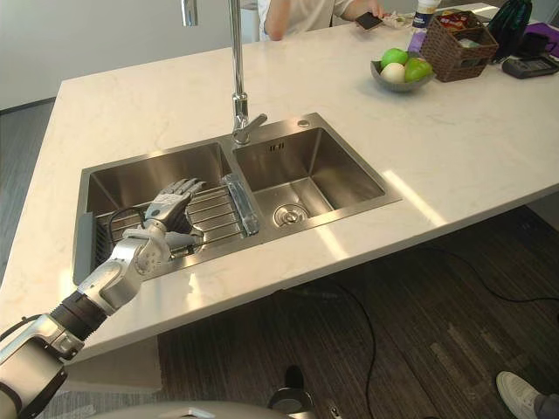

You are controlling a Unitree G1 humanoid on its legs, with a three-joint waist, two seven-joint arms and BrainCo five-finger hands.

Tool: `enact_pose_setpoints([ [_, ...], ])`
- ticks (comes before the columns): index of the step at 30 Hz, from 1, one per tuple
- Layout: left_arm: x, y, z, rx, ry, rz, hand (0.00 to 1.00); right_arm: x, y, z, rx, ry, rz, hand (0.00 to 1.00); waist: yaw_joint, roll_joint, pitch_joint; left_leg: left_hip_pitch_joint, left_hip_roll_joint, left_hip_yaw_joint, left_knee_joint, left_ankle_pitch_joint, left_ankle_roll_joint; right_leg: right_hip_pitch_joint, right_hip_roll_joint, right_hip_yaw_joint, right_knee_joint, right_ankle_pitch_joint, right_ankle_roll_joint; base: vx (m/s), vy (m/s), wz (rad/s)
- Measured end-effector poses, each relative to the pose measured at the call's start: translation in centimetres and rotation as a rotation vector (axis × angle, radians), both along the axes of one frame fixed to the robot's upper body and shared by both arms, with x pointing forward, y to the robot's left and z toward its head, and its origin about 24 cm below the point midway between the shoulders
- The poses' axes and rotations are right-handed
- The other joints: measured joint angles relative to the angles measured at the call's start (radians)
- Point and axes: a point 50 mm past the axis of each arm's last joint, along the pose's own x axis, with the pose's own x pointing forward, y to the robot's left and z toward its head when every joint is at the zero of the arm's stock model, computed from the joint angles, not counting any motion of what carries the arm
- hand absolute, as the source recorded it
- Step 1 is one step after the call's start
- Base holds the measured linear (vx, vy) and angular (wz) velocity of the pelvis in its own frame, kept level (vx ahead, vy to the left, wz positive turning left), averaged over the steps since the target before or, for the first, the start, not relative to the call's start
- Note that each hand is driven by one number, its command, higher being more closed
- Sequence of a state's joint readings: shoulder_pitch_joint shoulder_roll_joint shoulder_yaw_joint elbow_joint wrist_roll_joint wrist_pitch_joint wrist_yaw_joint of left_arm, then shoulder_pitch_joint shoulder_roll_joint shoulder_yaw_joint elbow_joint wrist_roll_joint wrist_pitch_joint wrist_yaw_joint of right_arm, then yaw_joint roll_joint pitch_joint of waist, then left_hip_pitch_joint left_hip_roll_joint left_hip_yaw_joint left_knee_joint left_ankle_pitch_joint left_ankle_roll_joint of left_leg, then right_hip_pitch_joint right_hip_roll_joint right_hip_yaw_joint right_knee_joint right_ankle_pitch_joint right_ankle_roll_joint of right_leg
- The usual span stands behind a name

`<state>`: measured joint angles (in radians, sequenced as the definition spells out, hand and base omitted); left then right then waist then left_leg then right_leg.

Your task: Walk over to the sink, pick up the cup, carry it to the dishwasher, place the cup inside the dishwasher, then close the dishwasher door

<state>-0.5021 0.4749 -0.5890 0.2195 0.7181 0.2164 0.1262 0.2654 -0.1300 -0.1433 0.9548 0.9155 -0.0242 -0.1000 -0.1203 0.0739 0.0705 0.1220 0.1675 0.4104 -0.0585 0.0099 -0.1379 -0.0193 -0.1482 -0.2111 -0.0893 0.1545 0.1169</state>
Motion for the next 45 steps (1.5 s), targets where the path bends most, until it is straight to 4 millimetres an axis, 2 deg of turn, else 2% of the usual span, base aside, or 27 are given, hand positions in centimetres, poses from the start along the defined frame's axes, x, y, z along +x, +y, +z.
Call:
enact_pose_setpoints([
  [6, 0.1, 0.8, 0.0, 0.092, 0.007, -0.016, 0.00, 0.1, 0.0, 0.1, 0.006, -0.034, 0.009, 0.00, -0.002, -0.001, 0.000, 0.000, -0.002, -0.001, -0.002, -0.001, 0.000, 0.002, -0.004, -0.023, 0.000, 0.000, 0.001, 0.00, -0.003, 0.02],
  [13, -0.4, 0.2, -2.1, 0.185, 0.199, -0.074, 0.00, -0.1, -0.4, 0.1, -0.003, -0.051, -0.005, 0.00, -0.013, -0.002, 0.003, 0.000, -0.001, -0.002, -0.001, -0.001, 0.000, 0.003, -0.004, -0.026, 0.000, 0.000, 0.001, 0.00, 0.000, 0.00],
  [20, -0.4, 0.2, -2.6, 0.181, 0.330, -0.054, 0.00, -0.2, -0.3, 0.1, -0.002, -0.048, 0.000, 0.00, -0.021, -0.003, 0.004, 0.004, -0.001, -0.009, 0.001, -0.002, 0.000, 0.012, -0.004, -0.033, 0.000, -0.002, 0.002, 0.00, -0.002, 0.02],
  [30, -0.5, 0.1, -2.8, 0.173, 0.283, -0.037, 0.00, 0.0, 0.0, 0.1, 0.000, -0.042, 0.035, 0.00, -0.024, -0.004, 0.005, 0.005, -0.001, -0.026, 0.002, -0.001, 0.000, 0.026, -0.003, -0.048, 0.000, -0.005, 0.003, -0.01, -0.003, 0.04],
  [45, -1.4, -0.3, -4.1, 0.053, 0.108, 0.005, 0.00, -0.3, -0.3, 0.1, -0.026, -0.048, 0.021, 0.00, -0.017, -0.012, 0.010, 0.001, -0.004, -0.052, -0.010, 0.000, -0.002, 0.034, -0.003, -0.074, 0.000, -0.018, 0.004, 0.00, -0.003, 0.04],
])
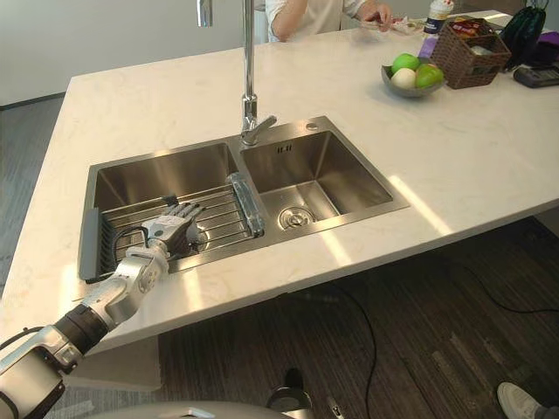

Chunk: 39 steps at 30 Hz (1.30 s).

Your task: Walk over to the sink, pick up the cup, carry it to the dishwasher, place the cup inside the dishwasher, then close the dishwasher door

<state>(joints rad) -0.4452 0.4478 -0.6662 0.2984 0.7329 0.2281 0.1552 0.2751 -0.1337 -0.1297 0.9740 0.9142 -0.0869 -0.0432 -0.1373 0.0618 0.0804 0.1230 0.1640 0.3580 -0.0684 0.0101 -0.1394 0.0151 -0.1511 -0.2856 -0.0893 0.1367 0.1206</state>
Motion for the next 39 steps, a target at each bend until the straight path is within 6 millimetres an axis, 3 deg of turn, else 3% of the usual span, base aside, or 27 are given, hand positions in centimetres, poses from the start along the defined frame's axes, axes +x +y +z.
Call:
enact_pose_setpoints([
  [10, 0.8, 1.6, -0.4, -0.328, 0.123, 0.194, 0.00, 0.1, 0.2, -0.2, 0.003, 0.015, 0.005, 0.00, 0.003, -0.004, 0.002, 0.019, -0.001, -0.001, -0.006, -0.002, 0.001, 0.020, 0.001, -0.003, 0.000, -0.004, 0.006, 0.00, 0.000, 0.00],
  [17, 0.6, 1.0, -0.4, -0.503, 0.170, 0.160, 0.00, 0.5, 0.3, -0.2, 0.004, 0.030, -0.001, 0.00, 0.012, -0.013, 0.007, 0.024, -0.004, 0.000, -0.005, -0.006, 0.002, 0.024, -0.002, -0.003, 0.000, -0.005, 0.007, -0.02, 0.000, 0.00],
  [21, 0.4, -0.2, -0.8, -0.504, 0.206, 0.139, 0.00, 0.6, 0.4, -0.2, 0.014, 0.033, 0.003, 0.00, 0.010, -0.012, 0.006, 0.026, -0.004, 0.001, -0.005, -0.008, 0.002, 0.024, -0.001, 0.000, 0.000, -0.005, 0.007, 0.00, 0.000, 0.00],
  [31, 0.5, 0.1, -0.6, -0.345, 0.091, 0.191, 0.00, 0.7, 0.4, -0.2, 0.011, 0.033, 0.010, 0.00, 0.004, -0.013, 0.007, 0.035, -0.002, 0.021, -0.005, -0.009, 0.001, 0.023, 0.001, 0.013, 0.000, -0.005, 0.008, -0.01, -0.003, -0.04],
  [39, 1.0, 1.3, -0.5, -0.374, 0.030, 0.284, 0.00, 0.6, 0.3, -0.2, 0.009, 0.033, 0.000, 0.00, 0.003, -0.015, 0.008, 0.038, 0.002, 0.033, -0.005, -0.016, -0.001, 0.020, 0.003, 0.024, 0.000, -0.005, 0.008, -0.02, -0.006, -0.04],
])
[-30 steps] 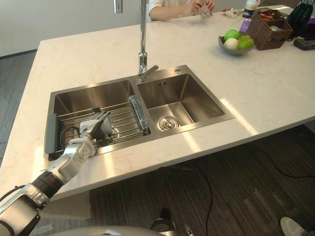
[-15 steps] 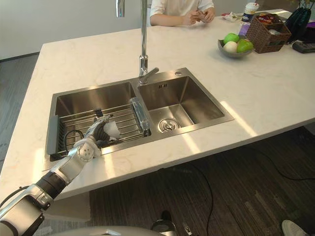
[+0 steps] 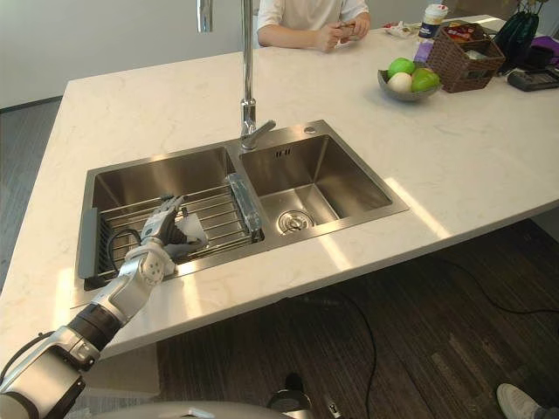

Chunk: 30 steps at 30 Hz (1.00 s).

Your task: Walk over to the sink, pick up the cup, carry it to the dishwasher, place the cup inside the dishwasher, then close the dishwasher door

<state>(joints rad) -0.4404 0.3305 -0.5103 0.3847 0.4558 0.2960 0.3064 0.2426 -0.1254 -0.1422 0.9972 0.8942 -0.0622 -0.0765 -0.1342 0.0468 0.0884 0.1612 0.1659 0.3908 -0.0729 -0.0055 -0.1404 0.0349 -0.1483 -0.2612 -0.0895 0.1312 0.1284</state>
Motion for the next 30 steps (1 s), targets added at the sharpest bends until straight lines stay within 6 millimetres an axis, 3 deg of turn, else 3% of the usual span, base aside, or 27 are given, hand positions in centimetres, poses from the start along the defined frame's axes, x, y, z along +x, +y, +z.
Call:
enact_pose_setpoints([
  [7, 0.4, 0.9, 0.0, 0.073, -0.023, 0.039, 0.00, -0.1, -0.3, 0.1, -0.018, 0.005, 0.010, 0.00, -0.001, -0.001, 0.001, 0.006, 0.002, 0.016, 0.000, -0.003, -0.003, -0.004, 0.004, 0.010, 0.000, 0.000, 0.000, -0.02, -0.008, -0.06],
  [11, 0.7, 2.1, -0.6, 0.211, 0.011, 0.039, 0.00, -0.2, -0.3, 0.1, -0.017, 0.005, 0.012, 0.00, -0.005, -0.004, 0.003, 0.008, 0.005, 0.026, 0.000, -0.008, -0.006, -0.011, 0.008, 0.021, 0.000, 0.000, 0.000, -0.02, -0.011, -0.08],
  [14, 0.6, 1.8, -0.7, 0.319, 0.034, -0.025, 0.00, -0.5, -0.3, 0.0, -0.024, 0.015, 0.044, 0.00, -0.003, -0.002, 0.003, -0.004, 0.005, 0.026, 0.001, -0.009, -0.005, -0.023, 0.008, 0.021, 0.000, -0.001, 0.001, 0.00, 0.000, 0.00],
  [25, 0.7, 1.7, -0.9, 0.361, 0.127, 0.020, 0.00, 0.1, -0.3, 0.2, -0.043, -0.003, 0.059, 0.00, -0.007, -0.011, 0.009, 0.010, 0.003, 0.024, 0.020, -0.021, -0.006, 0.000, 0.002, 0.002, 0.000, -0.002, 0.002, -0.03, -0.006, -0.01],
  [30, 0.8, 2.2, -1.2, 0.270, 0.149, 0.067, 0.00, 0.1, -0.2, 0.1, -0.042, 0.005, 0.080, 0.00, -0.007, -0.010, 0.010, -0.002, 0.003, 0.023, 0.021, -0.023, -0.004, -0.004, 0.000, -0.001, 0.000, -0.002, 0.001, -0.07, -0.013, 0.01],
])
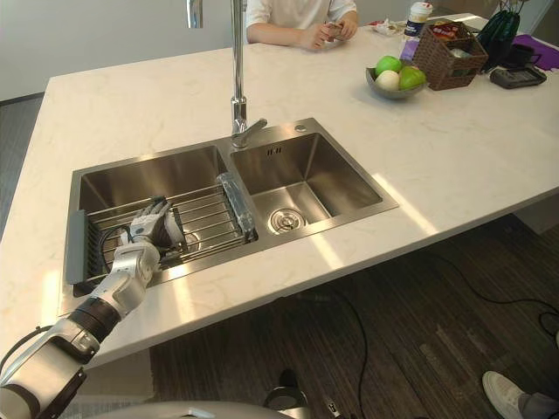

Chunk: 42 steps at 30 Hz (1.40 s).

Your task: Walk over to the sink, pick up the cup, carry it to the dishwasher, place the cup inside the dishwasher, then close the dishwasher door

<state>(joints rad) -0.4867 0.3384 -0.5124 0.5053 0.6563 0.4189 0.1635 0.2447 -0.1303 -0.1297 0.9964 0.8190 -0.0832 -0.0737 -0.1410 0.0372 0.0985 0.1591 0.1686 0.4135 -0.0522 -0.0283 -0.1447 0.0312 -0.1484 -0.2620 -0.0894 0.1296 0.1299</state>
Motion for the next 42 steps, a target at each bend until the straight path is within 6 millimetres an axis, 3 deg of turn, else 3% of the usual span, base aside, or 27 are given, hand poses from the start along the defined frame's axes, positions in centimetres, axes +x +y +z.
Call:
enact_pose_setpoints([
  [4, 0.0, 0.2, -0.4, -0.029, 0.036, 0.013, 0.00, 0.0, 0.0, 0.0, 0.001, -0.001, 0.000, 0.00, 0.004, 0.013, -0.002, 0.000, -0.001, -0.002, 0.000, 0.000, 0.001, 0.002, -0.002, -0.002, 0.000, -0.001, 0.002, 0.00, 0.000, 0.00],
  [17, 0.9, 0.4, 0.3, -0.040, 0.254, 0.044, 0.00, 0.3, -0.1, 0.0, -0.001, -0.010, -0.002, 0.00, 0.003, 0.011, -0.002, 0.006, -0.002, -0.012, 0.000, 0.000, 0.001, 0.014, -0.002, -0.011, 0.000, -0.003, 0.004, -0.03, -0.008, 0.02],
  [28, 0.9, 1.5, 0.7, 0.077, 0.408, 0.106, 0.00, 0.4, 0.1, 0.0, 0.001, -0.007, 0.011, 0.00, 0.007, 0.011, -0.002, 0.017, -0.002, -0.030, -0.001, -0.004, -0.001, 0.036, -0.002, -0.026, 0.000, -0.011, 0.007, -0.01, -0.002, 0.04],
  [29, 0.9, 1.6, 0.8, 0.084, 0.409, 0.107, 1.00, 0.4, 0.1, 0.0, 0.001, -0.007, 0.011, 0.00, 0.008, 0.011, -0.002, 0.017, -0.002, -0.031, -0.001, -0.005, -0.001, 0.036, -0.002, -0.026, 0.000, -0.011, 0.007, 0.00, 0.000, 0.00],
  [36, 1.0, 1.7, 1.0, 0.136, 0.401, 0.087, 1.00, 0.4, 0.1, 0.0, 0.001, -0.007, 0.010, 0.00, 0.016, 0.011, -0.002, 0.015, -0.003, -0.035, -0.001, -0.005, 0.000, 0.036, -0.002, -0.027, 0.000, -0.012, 0.008, 0.00, 0.000, 0.00],
  [42, 1.1, 0.7, 0.9, 0.157, 0.315, -0.040, 1.00, 0.5, 0.1, 0.0, 0.000, -0.007, 0.010, 0.00, 0.030, 0.011, -0.002, 0.000, -0.008, -0.057, 0.002, -0.004, 0.002, 0.036, -0.006, -0.039, 0.001, -0.015, 0.011, -0.01, 0.001, 0.10],
])
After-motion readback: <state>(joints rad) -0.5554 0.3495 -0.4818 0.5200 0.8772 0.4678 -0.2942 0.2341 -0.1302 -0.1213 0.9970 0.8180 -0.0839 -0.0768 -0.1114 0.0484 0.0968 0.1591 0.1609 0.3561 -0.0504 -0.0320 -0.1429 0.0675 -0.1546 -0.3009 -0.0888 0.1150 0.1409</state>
